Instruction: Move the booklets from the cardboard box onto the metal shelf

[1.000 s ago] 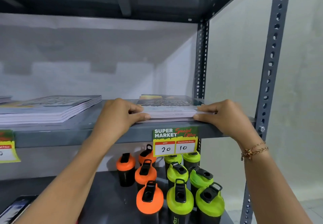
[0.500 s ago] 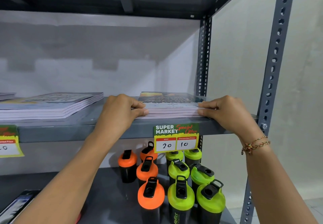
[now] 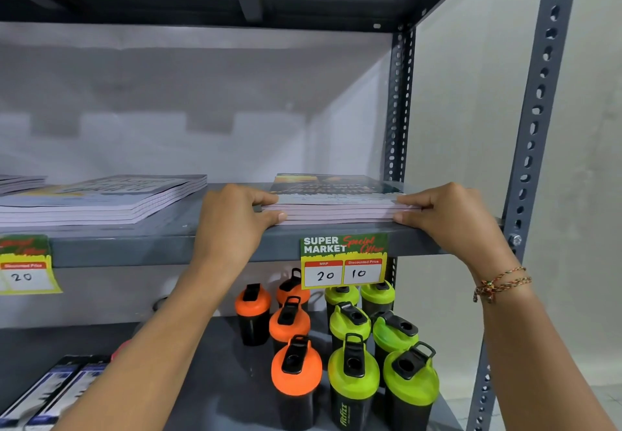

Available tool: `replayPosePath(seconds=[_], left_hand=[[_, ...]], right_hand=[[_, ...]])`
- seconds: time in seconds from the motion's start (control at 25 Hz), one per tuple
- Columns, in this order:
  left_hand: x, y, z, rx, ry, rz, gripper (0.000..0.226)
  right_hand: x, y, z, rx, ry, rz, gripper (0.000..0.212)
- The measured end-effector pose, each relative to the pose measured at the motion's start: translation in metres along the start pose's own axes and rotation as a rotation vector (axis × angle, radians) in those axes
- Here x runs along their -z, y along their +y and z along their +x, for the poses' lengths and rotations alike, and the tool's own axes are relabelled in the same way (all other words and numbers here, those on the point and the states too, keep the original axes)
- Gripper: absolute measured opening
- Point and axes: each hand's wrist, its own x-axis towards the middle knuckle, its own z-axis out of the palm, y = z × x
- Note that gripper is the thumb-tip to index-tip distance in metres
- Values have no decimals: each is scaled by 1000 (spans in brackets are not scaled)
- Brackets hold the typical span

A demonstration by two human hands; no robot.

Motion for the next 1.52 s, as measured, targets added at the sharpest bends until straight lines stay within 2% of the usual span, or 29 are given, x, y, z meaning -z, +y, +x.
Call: replayPosePath(seconds=[0.2,0.68,0.84,0.92,1.04,1.12,1.52], left_hand=[[0,0,-5,2,30,8,35],[2,-5,2,-10,-47,30,35],[3,-4,1,-64,-48,89,37],[-2,4,2,-183,-106,215,45],[-11,14,10,-330,-307,292,49],[-14,14,16,-324,-363,265,45],[-15,14,15,-323,-355,251,44]], right_hand=[[0,2,0,-22,7,41,33],[-3,6,3,2,-13,30,35],[-4,0,1,49,-1,-26,39],[-9,-12,-1,198,-27,-126,45],[-15,-25,3,346,-157,-241,38],[-16,-26,7,330,-193,-262,36],[-11,-22,12,288,-217,-142,36]])
